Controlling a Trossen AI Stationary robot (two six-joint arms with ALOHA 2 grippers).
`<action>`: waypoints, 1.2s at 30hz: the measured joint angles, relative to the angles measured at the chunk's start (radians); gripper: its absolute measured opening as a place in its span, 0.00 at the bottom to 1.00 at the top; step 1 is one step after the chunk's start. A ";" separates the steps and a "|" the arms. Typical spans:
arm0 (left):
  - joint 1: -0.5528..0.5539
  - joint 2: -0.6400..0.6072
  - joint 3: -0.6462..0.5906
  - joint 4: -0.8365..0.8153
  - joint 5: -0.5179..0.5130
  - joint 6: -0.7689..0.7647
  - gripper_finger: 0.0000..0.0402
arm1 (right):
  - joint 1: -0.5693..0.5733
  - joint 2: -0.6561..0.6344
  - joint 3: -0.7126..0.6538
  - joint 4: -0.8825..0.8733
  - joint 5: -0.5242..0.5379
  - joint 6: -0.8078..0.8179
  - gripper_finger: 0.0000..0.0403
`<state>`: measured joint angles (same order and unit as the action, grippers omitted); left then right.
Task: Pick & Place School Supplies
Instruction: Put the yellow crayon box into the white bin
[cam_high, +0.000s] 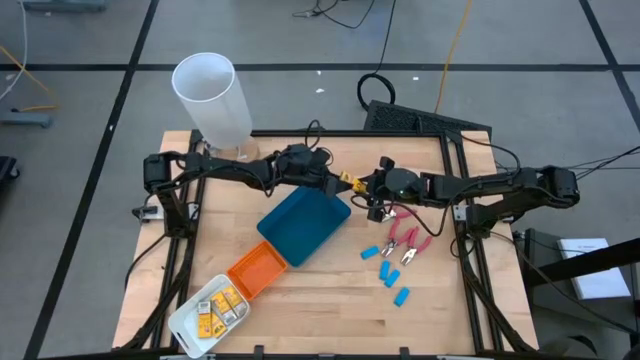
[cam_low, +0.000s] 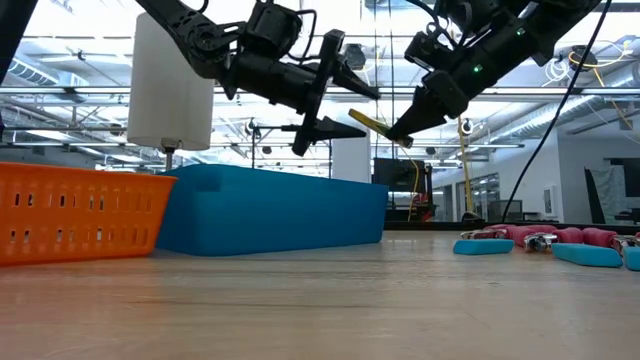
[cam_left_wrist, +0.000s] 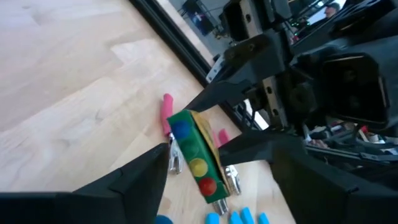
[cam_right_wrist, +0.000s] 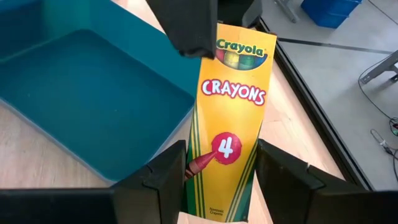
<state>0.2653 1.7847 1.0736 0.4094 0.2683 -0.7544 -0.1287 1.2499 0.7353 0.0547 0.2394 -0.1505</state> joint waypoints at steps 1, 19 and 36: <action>0.000 0.000 0.000 0.000 0.002 0.000 0.68 | 0.000 0.000 0.000 0.000 0.000 0.000 0.42; 0.000 0.000 0.000 0.003 -0.008 0.017 0.31 | 0.000 0.000 0.000 -0.021 -0.004 0.000 0.42; 0.007 0.000 -0.002 0.007 -0.032 0.079 0.09 | -0.001 -0.001 0.000 -0.025 0.002 0.057 0.47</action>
<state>0.2723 1.7847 1.0718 0.4159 0.2362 -0.6750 -0.1295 1.2488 0.7356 0.0297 0.2418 -0.0930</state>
